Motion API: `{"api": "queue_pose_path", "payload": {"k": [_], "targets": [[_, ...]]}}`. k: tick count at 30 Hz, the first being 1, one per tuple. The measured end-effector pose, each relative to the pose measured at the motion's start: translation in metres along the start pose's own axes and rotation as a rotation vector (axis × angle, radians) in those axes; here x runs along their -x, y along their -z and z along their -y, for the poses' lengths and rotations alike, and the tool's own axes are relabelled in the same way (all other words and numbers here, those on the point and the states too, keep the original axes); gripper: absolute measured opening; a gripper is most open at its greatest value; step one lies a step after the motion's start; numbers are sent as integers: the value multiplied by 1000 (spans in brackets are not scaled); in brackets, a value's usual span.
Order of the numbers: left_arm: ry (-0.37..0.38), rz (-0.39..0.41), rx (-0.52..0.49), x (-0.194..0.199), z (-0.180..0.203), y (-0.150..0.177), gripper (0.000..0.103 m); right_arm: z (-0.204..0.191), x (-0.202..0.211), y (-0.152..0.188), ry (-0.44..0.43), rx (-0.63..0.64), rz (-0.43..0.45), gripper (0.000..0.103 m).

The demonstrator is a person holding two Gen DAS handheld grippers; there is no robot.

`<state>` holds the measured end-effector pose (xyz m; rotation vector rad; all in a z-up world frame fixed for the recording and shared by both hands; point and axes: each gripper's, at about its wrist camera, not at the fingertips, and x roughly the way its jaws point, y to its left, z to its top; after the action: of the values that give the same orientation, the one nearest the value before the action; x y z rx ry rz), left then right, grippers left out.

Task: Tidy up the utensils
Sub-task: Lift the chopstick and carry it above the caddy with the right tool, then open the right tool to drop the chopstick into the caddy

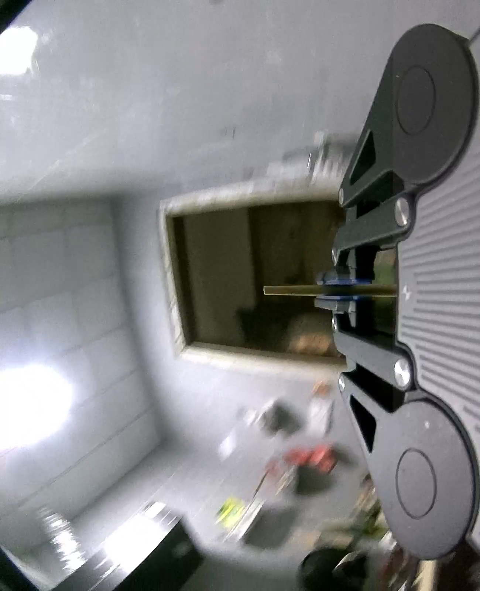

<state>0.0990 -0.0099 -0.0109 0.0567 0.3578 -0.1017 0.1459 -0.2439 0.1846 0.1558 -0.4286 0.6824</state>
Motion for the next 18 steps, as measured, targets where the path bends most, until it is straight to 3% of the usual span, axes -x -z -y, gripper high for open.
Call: {"api": "queue_pose_path", "payload": {"k": [7,18], "targets": [[13,0,-8,0,-2,0,75,-28,-43,38,-150,-110,-93,6],[16,2,-8,-2,-7,1,75,-35,-57,88,-176,-121,-339,7]]}}
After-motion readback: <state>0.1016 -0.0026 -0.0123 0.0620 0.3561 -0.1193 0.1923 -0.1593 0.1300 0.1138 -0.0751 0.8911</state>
